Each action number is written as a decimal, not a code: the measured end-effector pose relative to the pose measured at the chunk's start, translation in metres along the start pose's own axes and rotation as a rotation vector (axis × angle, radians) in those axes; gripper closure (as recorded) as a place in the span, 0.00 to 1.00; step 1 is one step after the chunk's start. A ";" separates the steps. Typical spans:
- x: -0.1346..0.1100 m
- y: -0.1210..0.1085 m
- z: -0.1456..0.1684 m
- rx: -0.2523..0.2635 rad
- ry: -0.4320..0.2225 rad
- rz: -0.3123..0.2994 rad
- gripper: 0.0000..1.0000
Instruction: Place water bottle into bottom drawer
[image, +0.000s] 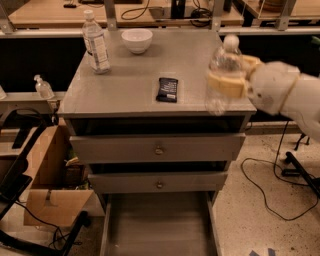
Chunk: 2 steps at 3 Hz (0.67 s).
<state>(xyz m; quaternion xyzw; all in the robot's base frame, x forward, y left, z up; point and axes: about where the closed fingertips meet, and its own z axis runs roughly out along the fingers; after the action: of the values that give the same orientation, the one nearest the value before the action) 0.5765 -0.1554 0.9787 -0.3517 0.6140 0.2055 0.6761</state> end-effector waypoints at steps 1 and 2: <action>0.060 0.040 -0.055 0.011 0.076 0.067 1.00; 0.060 0.040 -0.055 0.011 0.076 0.067 1.00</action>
Offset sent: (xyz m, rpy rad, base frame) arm -0.0416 -0.0133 -0.0490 -0.0024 0.0685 -0.0104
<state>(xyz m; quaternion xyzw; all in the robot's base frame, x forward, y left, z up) 0.5203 -0.1783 0.9117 -0.3347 0.6517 0.2114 0.6470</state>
